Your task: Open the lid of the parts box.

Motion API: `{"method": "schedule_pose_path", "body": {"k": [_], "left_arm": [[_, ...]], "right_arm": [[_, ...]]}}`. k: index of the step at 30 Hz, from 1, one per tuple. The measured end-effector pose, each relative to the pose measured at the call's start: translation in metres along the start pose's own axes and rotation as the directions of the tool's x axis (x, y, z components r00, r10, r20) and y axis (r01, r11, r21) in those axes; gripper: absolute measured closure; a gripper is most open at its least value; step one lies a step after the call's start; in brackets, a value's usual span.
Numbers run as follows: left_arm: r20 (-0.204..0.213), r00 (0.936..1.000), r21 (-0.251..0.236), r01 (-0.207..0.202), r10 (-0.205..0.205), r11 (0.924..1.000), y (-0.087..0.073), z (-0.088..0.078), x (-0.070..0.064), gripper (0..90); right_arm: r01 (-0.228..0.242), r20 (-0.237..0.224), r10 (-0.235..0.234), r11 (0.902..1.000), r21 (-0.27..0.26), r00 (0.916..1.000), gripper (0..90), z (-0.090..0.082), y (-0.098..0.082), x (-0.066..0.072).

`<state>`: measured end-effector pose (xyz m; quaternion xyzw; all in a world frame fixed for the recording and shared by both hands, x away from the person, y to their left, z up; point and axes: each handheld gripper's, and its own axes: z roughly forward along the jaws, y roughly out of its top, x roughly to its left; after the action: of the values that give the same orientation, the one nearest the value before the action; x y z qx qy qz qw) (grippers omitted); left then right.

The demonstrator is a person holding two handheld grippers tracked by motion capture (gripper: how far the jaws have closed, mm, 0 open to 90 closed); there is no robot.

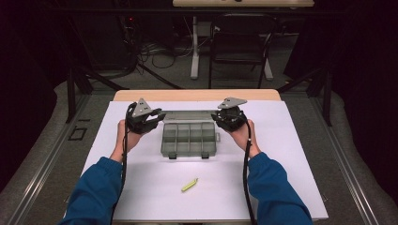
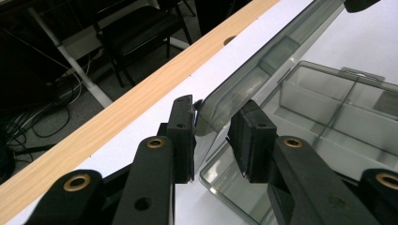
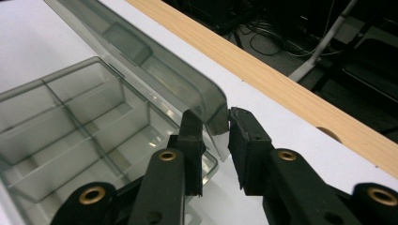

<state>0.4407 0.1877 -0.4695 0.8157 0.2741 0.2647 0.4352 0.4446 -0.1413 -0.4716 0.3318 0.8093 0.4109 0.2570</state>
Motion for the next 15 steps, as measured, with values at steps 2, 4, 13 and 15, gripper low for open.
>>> {"method": "schedule_pose_path", "body": {"k": [2,4,13,15], "left_arm": [[0.005,0.9997,-0.005,0.022,-0.022,0.9997,-0.001,0.003,0.003,70.2],[0.001,0.9995,-0.006,0.032,-0.032,0.9995,-0.003,0.006,0.004,70.2],[-0.029,0.9968,-0.016,0.074,-0.074,0.9971,-0.007,0.018,0.008,70.8],[-0.033,0.9962,-0.012,0.080,-0.080,0.9968,-0.006,0.020,0.009,70.8]], "right_arm": [[-0.013,-0.001,0.013,0.9998,0.013,0.9999,77.2,0.003,0.000,-0.002],[-0.027,-0.001,0.027,0.9995,0.016,0.9996,77.7,0.006,-0.001,-0.005],[-0.052,0.028,0.051,0.9980,0.036,0.9983,80.6,0.017,0.001,-0.009],[-0.059,0.036,0.058,0.9975,0.038,0.9977,80.7,0.019,0.001,-0.009]]}}
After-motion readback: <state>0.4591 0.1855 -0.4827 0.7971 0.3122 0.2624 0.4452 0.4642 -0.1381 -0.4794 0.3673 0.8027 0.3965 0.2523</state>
